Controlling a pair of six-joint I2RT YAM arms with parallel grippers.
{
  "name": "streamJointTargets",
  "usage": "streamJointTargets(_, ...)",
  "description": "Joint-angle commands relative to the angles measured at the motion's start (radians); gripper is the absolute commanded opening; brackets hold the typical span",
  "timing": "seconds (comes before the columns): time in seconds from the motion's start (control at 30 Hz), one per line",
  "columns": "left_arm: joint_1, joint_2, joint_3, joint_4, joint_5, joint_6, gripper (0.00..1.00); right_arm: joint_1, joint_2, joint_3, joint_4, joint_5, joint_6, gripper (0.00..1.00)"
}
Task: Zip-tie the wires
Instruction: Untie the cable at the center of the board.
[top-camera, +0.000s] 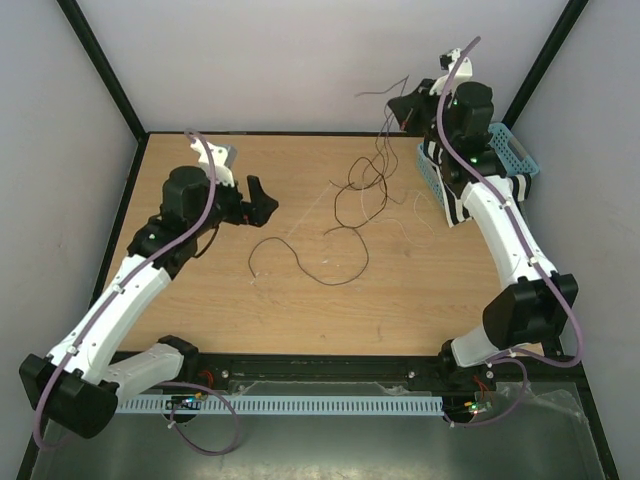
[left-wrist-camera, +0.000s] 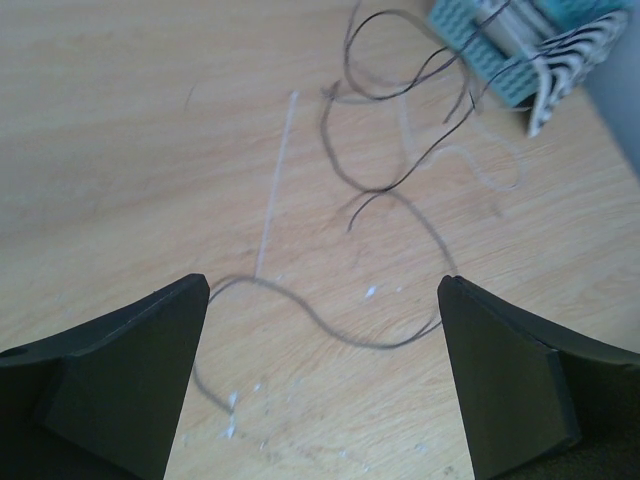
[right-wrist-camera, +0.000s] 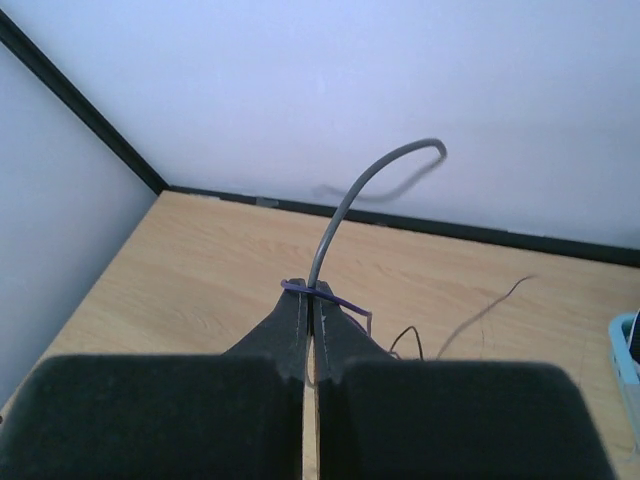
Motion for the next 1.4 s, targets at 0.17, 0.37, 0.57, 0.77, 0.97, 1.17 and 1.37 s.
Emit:
streamJointTargets(0.17, 0.002, 0.204, 0.176, 0.278, 0.287, -0.005, 0.99, -0.004, -0.007, 0.132, -0.041, -0.011, -0.026, 0.00)
streamJointTargets(0.37, -0.024, 0.405, 0.313, 0.402, 0.385, 0.000, 0.98, -0.011, 0.002, 0.158, -0.049, -0.021, -0.006, 0.00)
streamJointTargets(0.57, -0.114, 0.588, 0.468, 0.478, 0.415, 0.087, 0.82, -0.013, -0.021, 0.150, -0.066, -0.003, 0.008, 0.00)
streamJointTargets(0.77, -0.194, 0.725, 0.600, 0.528, 0.399, 0.118, 0.77, -0.011, -0.030, 0.134, -0.076, 0.025, 0.016, 0.00)
streamJointTargets(0.97, -0.230, 0.822, 0.696, 0.557, 0.326, 0.149, 0.70, -0.012, -0.040, 0.120, -0.077, 0.026, 0.024, 0.00)
streamJointTargets(1.17, -0.252, 0.887, 0.765, 0.574, 0.265, 0.201, 0.60, -0.011, -0.055, 0.104, -0.077, 0.009, 0.029, 0.00)
streamJointTargets(1.37, -0.273, 0.941, 0.819, 0.593, 0.236, 0.225, 0.51, -0.011, -0.074, 0.085, -0.076, 0.006, 0.033, 0.00)
